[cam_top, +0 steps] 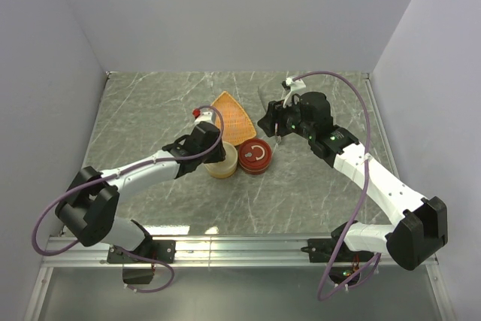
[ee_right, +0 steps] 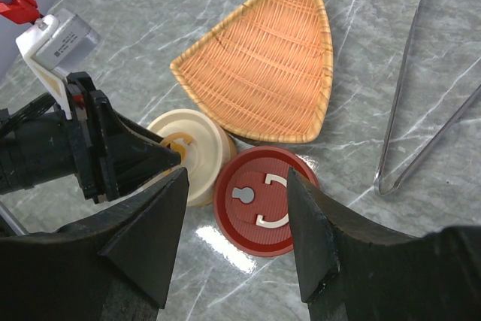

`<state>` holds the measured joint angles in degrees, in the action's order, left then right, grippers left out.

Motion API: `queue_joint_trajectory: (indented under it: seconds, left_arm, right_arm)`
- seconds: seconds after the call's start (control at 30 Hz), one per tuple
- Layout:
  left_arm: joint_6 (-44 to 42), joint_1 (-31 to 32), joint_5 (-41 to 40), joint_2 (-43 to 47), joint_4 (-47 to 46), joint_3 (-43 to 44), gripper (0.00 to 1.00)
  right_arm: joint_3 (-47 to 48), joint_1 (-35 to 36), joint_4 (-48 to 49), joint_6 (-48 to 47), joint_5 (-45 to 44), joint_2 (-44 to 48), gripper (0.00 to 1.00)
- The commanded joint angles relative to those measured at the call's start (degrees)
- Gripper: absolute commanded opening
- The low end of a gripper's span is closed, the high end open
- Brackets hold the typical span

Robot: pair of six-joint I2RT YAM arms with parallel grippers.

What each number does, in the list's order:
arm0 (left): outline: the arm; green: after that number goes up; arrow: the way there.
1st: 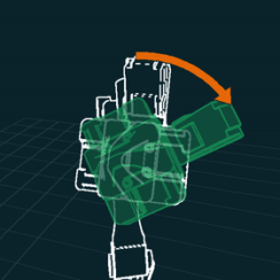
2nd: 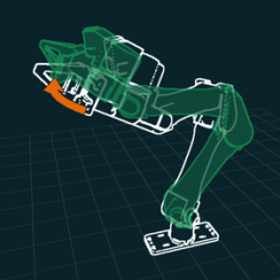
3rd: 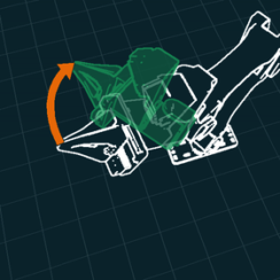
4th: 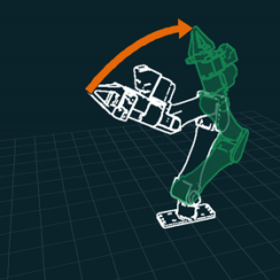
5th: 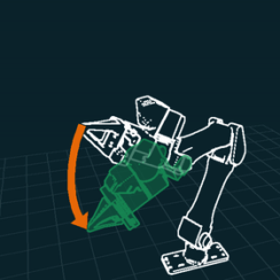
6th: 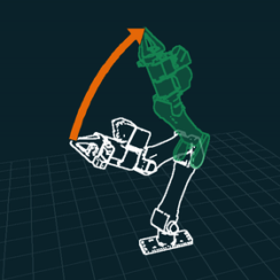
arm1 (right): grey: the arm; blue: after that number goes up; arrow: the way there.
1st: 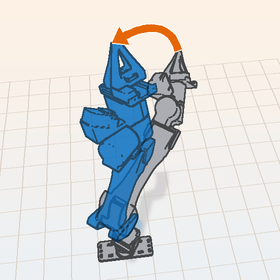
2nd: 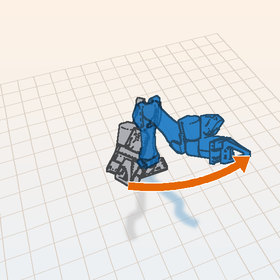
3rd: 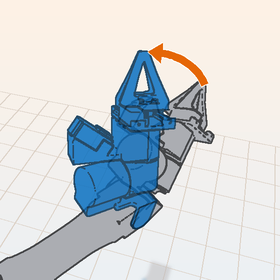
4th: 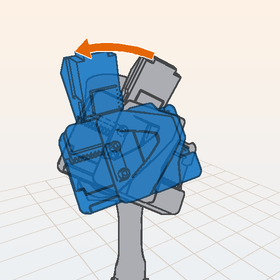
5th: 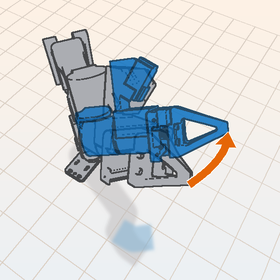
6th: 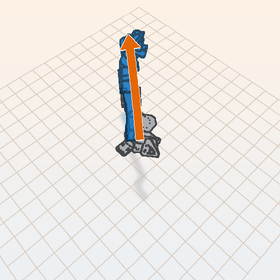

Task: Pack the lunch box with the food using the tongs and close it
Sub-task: Put the lid back on the lunch box

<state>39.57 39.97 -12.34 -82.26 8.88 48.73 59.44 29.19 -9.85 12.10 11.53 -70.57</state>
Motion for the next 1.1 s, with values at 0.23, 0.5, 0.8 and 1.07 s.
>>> queue_joint_trajectory:
  seconds: [0.23, 0.5, 0.8, 1.07]
  left_arm:
    - [-0.46, 0.38, -1.37, 5.61, -2.47, -1.62, 0.57]
    - [-0.9, 0.46, -7.42, 10.18, -1.77, -2.06, 0.8]
    - [-6.08, -0.32, -19.73, 24.67, -6.94, -5.57, 1.0]
    - [-13.12, -20.52, -10.89, 30.31, -13.89, -7.59, 0.99]
  right_arm:
    - [-0.38, -0.45, 1.76, -0.23, 0.42, 0.43, 0.63]
    - [-0.64, -0.45, 1.5, -0.23, -0.28, 0.95, 0.63]
    - [-3.8, -0.98, 2.99, 0.56, -6.33, 5.08, 0.63]
    - [-8.54, -7.82, 5.01, 1.79, -13.02, 9.74, 0.63]
